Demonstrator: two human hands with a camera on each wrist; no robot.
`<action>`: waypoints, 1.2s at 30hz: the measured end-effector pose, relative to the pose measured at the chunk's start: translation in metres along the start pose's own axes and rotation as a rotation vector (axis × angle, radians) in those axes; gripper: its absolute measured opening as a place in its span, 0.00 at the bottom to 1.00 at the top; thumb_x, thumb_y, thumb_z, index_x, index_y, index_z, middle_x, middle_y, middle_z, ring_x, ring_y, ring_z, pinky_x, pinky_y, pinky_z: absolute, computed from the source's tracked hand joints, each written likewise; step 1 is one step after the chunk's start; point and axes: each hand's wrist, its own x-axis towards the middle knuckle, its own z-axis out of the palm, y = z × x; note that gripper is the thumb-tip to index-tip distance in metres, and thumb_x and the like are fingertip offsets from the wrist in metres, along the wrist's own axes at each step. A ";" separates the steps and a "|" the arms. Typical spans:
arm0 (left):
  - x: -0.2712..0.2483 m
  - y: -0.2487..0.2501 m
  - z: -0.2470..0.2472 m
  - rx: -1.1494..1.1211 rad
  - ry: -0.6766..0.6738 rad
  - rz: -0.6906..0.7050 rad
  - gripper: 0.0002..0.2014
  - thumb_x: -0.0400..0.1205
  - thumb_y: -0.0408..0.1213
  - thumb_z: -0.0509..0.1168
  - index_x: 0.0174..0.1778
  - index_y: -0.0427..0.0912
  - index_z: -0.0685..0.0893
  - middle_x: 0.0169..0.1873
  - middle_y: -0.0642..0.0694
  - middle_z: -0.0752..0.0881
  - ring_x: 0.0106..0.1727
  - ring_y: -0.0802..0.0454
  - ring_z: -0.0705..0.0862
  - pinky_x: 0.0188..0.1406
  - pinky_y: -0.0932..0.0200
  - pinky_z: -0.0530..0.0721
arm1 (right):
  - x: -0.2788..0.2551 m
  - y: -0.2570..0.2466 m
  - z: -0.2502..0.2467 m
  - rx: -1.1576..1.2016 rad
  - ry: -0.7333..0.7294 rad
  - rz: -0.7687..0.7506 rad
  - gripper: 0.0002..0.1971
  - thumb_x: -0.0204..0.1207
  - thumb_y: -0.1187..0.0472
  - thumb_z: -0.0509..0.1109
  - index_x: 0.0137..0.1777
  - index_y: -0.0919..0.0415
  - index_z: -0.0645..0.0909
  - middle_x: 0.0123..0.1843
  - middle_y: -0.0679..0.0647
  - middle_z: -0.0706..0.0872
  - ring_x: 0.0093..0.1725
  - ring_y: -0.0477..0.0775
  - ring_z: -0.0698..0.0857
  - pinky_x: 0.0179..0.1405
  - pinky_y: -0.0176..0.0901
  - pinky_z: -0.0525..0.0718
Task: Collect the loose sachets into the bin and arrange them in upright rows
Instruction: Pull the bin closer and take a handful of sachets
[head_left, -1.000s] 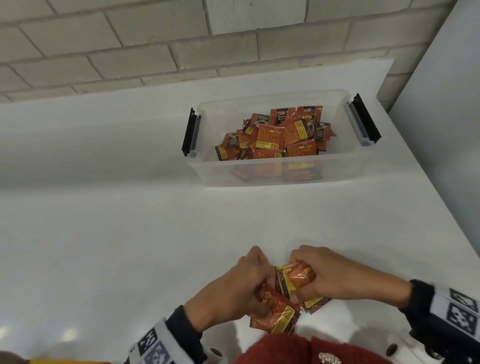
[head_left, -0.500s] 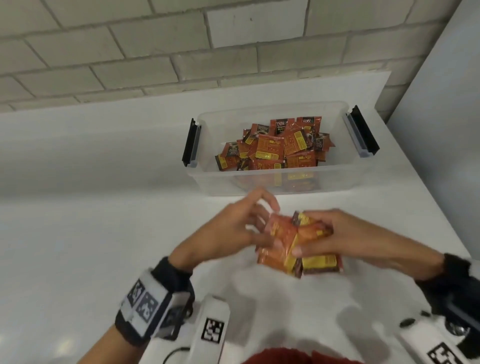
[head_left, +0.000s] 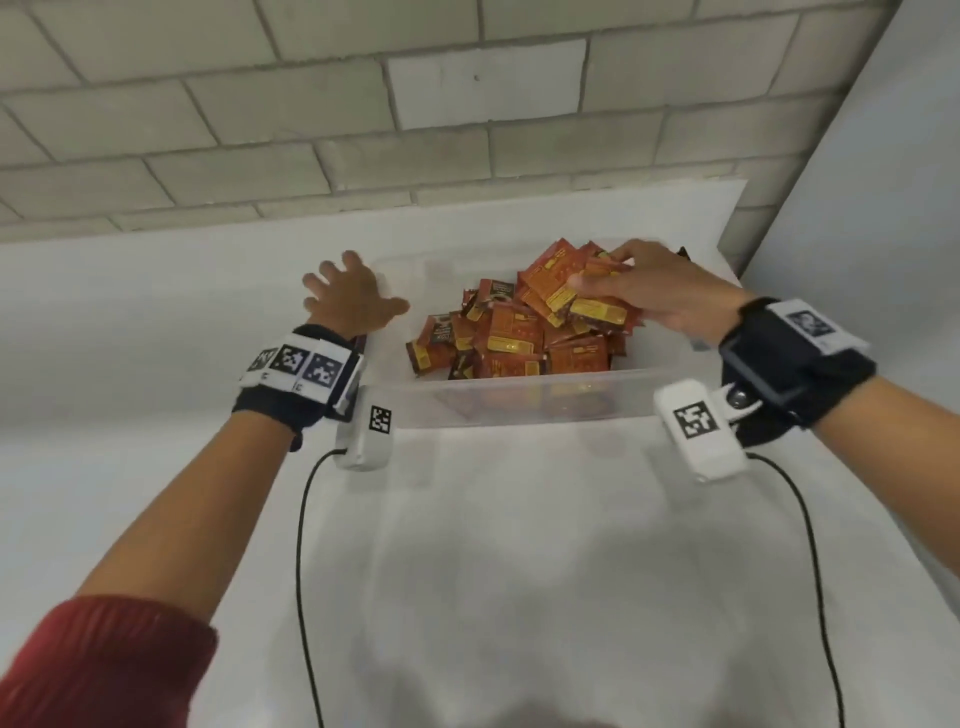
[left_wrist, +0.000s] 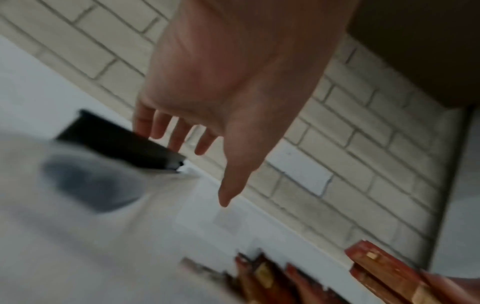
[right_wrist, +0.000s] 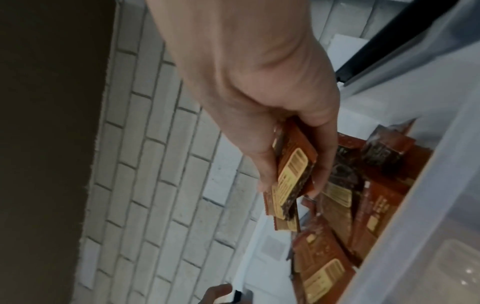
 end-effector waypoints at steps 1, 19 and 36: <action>0.004 -0.005 0.003 -0.009 -0.053 -0.017 0.41 0.80 0.51 0.68 0.78 0.32 0.55 0.74 0.30 0.65 0.76 0.31 0.63 0.70 0.41 0.67 | 0.007 0.003 0.003 -0.001 -0.007 0.006 0.13 0.74 0.53 0.76 0.48 0.57 0.76 0.45 0.52 0.87 0.44 0.47 0.86 0.42 0.39 0.84; -0.076 -0.010 0.029 -0.490 -0.277 0.126 0.23 0.80 0.34 0.68 0.61 0.40 0.59 0.48 0.35 0.84 0.44 0.36 0.89 0.35 0.44 0.88 | -0.079 0.046 -0.018 -0.172 0.021 0.149 0.52 0.65 0.28 0.67 0.83 0.48 0.46 0.83 0.52 0.60 0.79 0.56 0.65 0.78 0.55 0.65; -0.169 0.002 0.056 -0.596 -0.290 0.163 0.20 0.81 0.35 0.66 0.59 0.44 0.60 0.42 0.43 0.82 0.41 0.46 0.87 0.41 0.41 0.89 | -0.172 0.098 0.004 0.020 -0.330 0.290 0.59 0.50 0.20 0.68 0.81 0.29 0.42 0.85 0.37 0.50 0.83 0.48 0.59 0.81 0.58 0.59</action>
